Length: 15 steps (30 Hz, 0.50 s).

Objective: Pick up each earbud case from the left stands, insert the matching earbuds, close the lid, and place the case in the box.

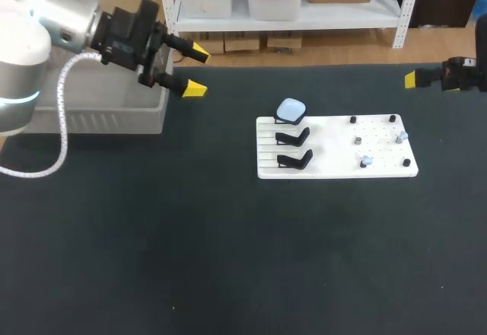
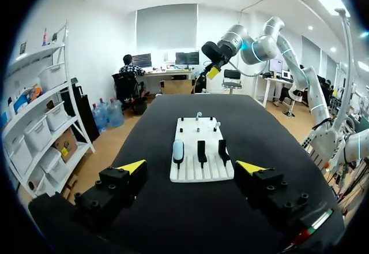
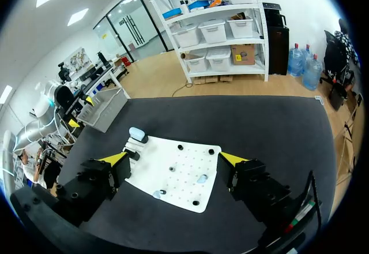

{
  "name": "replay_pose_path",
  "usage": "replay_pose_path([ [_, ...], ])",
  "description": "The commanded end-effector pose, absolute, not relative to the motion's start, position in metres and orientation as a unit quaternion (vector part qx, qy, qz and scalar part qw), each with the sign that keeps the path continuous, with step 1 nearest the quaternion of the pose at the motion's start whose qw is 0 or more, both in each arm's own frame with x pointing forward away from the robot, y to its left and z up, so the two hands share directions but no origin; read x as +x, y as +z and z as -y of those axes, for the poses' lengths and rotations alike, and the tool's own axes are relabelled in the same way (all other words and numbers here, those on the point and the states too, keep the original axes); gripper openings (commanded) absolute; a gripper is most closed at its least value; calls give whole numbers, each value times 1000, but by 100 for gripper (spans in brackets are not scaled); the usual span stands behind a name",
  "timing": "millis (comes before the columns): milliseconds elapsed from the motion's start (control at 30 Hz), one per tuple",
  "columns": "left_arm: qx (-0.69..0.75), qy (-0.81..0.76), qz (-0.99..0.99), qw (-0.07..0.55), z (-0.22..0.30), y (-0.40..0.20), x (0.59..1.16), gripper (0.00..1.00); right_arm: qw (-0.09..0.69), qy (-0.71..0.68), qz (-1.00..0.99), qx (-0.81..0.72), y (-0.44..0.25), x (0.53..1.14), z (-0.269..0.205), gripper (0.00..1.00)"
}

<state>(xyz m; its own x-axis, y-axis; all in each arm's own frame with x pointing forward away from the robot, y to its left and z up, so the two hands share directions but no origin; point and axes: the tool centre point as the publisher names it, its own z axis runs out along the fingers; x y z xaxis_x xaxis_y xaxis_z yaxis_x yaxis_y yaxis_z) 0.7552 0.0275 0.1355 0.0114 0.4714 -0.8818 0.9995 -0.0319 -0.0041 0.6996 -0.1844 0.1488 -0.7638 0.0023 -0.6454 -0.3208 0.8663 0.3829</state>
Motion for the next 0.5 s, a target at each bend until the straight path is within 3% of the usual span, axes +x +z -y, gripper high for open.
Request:
replay_pose_path([
  [33, 615, -377, -595, 355, -18, 125, 759, 100, 332, 243, -907, -88, 149, 699, 185, 100],
  [500, 627, -370, -601, 330, 8, 102, 758, 100, 332, 243, -907, -88, 149, 699, 185, 100],
])
